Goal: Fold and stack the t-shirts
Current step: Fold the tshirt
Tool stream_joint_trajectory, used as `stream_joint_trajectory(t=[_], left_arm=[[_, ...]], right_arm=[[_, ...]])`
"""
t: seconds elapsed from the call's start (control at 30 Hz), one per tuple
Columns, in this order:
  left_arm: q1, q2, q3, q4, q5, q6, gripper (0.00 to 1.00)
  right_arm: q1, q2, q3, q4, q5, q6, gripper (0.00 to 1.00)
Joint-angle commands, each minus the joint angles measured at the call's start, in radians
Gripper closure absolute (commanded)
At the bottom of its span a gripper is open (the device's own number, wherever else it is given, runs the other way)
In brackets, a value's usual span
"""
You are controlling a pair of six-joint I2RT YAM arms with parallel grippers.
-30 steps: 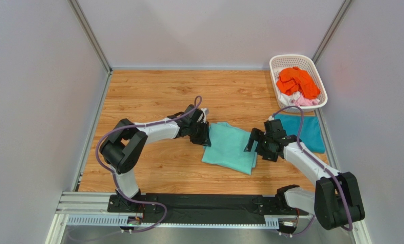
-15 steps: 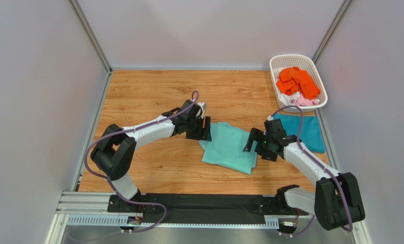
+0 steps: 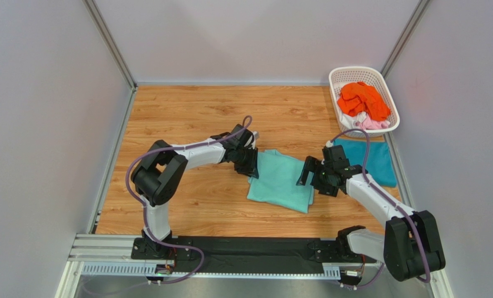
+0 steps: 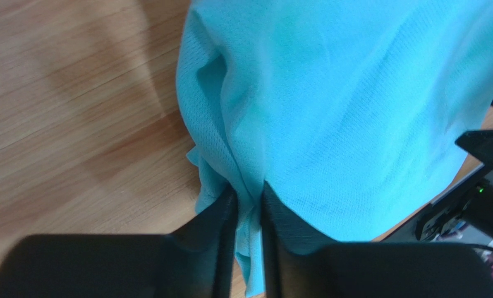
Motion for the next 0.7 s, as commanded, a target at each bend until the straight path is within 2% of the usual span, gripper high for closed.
stream_joint_trajectory(t=[0.0, 0.1, 0.4, 0.67], left_arm=[[-0.020, 0.004, 0.026, 0.052, 0.078, -0.017, 0.79], [-0.022, -0.005, 0.026, 0.068, 0.112, -0.038, 1.00], [-0.040, -0.153, -0.005, 0.057, 0.114, -0.072, 1.00], [-0.045, -0.136, -0.046, 0.181, 0.196, -0.127, 1.00]], right_arm=[[-0.003, 0.003, 0.001, 0.037, 0.000, -0.011, 0.00], [-0.002, 0.021, -0.002, 0.041, 0.001, -0.009, 0.00], [-0.003, 0.023, -0.005, 0.055, -0.010, -0.003, 0.00], [-0.003, 0.011, -0.017, 0.066, -0.019, 0.005, 0.00]])
